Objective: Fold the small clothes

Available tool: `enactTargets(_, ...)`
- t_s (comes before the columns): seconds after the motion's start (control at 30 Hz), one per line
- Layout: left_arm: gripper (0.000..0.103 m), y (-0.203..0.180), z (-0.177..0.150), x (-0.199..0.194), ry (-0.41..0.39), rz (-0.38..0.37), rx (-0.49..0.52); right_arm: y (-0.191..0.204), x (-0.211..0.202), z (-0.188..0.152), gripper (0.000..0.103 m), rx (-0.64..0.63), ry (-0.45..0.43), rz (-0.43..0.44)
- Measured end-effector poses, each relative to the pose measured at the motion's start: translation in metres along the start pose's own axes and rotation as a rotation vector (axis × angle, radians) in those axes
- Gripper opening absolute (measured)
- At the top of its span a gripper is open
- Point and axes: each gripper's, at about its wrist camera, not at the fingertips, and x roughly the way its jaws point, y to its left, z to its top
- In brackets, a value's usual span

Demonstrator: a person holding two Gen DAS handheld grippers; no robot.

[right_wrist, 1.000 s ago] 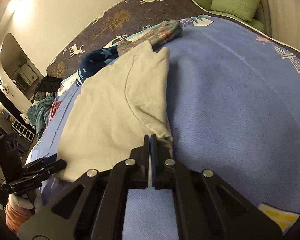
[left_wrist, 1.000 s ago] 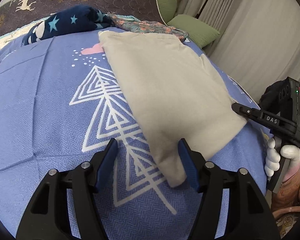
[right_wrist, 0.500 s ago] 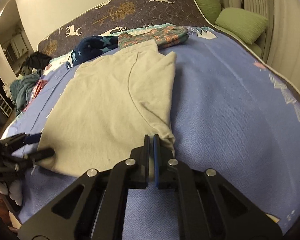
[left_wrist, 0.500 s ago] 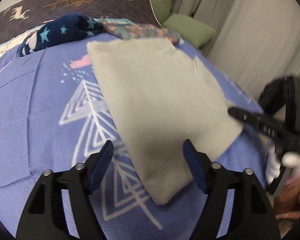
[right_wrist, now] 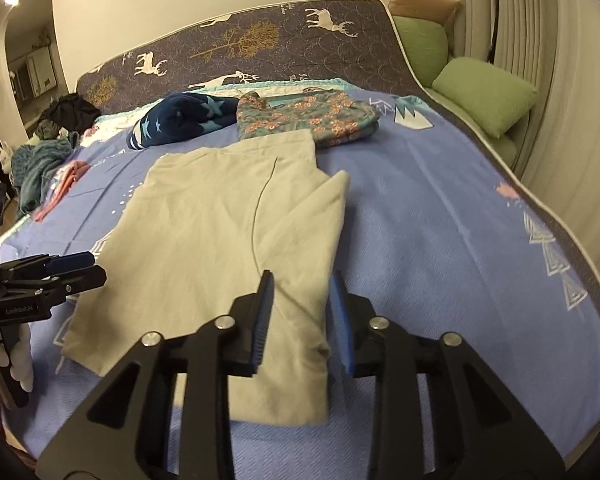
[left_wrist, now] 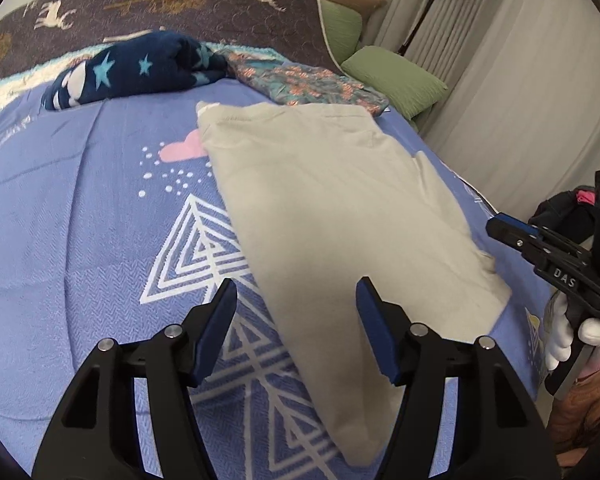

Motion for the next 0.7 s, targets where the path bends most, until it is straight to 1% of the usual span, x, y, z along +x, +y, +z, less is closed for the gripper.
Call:
enactTargets(0.07, 0.063, 0.005, 0.001, 0.004, 0.017, -0.015, -0.026, 0.0, 0.004, 0.002, 0.037, -0.011, 0.009, -0.001)
enactTargets(0.13, 0.063, 0.008, 0.002, 0.008, 0.029, -0.031, -0.044, -0.003, 0.01, 0.004, 0.042, -0.007, 0.028, 0.004)
enactTargets(0.33, 0.063, 0.017, 0.008, 0.018, 0.049, -0.078, -0.065, -0.004, 0.026, 0.009, 0.045, -0.025, 0.069, 0.001)
enactTargets(0.7, 0.064, 0.024, 0.025, 0.035, 0.061, -0.113, -0.051, 0.0, 0.055, 0.017, 0.047, -0.061, 0.118, 0.008)
